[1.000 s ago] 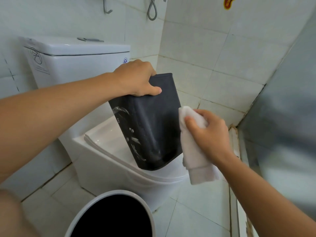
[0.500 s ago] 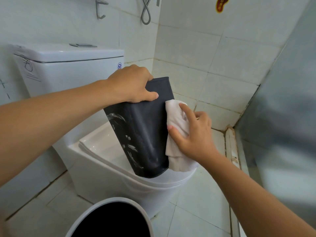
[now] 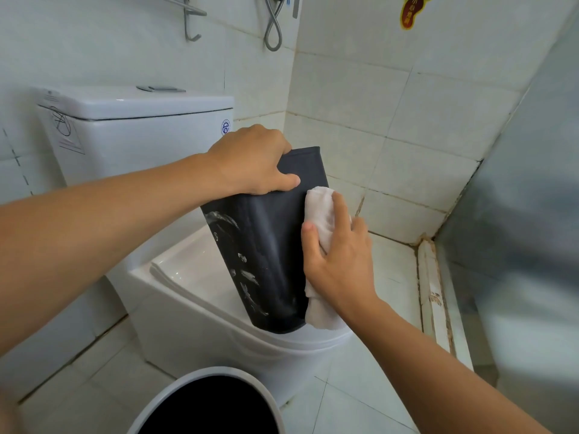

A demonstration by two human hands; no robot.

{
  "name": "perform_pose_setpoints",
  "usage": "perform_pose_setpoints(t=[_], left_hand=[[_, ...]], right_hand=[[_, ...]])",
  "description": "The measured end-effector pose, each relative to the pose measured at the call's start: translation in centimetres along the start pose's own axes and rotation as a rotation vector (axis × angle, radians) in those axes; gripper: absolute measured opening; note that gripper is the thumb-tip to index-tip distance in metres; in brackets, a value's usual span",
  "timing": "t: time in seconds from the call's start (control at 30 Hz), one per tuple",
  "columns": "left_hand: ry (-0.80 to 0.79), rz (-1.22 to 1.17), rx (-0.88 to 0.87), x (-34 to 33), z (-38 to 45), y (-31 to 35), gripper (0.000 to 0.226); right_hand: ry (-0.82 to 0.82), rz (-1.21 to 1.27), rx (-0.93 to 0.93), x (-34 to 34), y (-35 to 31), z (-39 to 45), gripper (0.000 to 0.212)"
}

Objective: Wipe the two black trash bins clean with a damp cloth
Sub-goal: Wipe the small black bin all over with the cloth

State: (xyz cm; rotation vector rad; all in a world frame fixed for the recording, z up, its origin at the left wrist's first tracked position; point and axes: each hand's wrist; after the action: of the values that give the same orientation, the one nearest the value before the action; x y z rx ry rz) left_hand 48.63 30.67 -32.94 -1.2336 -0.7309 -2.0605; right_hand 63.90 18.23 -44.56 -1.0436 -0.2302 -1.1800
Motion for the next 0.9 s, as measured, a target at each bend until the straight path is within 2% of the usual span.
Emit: perform_pose_setpoints(t=[0.1,0.23,0.3,0.5,0.6,0.73,0.9], left_hand=[[0.009,0.024,-0.019,0.0,0.1,0.2,0.042],[0.029,0.013,-0.019,-0.1,0.0,-0.5,0.044],[0.034,0.011,-0.007,-0.3,0.1,-1.0,0.043],[0.024,-0.015,0.031,-0.3,0.2,-1.7,0.044],[0.009,-0.037,0.014,-0.2,0.2,-2.0,0.041],[-0.017,-0.135,-0.002,0.3,0.1,-1.5,0.048],[-0.087,-0.322,0.133,1.3,0.1,-0.7,0.064]], right_hand=[[-0.04,-0.005,-0.074,-0.2,-0.5,0.0,0.056],[-0.029,-0.068,0.013,-0.4,-0.5,0.9,0.051],[-0.06,-0.067,0.107,-0.2,-0.5,0.8,0.051],[-0.233,-0.116,0.538,1.0,0.8,-2.4,0.056],[-0.26,-0.19,0.627,1.4,1.3,-2.3,0.058],[-0.145,-0.139,0.516,1.1,0.5,-0.3,0.058],[-0.062,-0.026,0.301,1.1,-0.3,2.4,0.061]])
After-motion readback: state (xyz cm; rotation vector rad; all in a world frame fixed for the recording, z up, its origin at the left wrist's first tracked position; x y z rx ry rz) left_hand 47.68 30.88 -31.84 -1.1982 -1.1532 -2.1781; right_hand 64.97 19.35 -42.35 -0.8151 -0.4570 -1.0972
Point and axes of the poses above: each hand's wrist, its own z-axis towards the middle knuckle, its own x-axis out of the back of the hand, y = z × x, and after that the axes turned 2 degrees about -z, right-handed
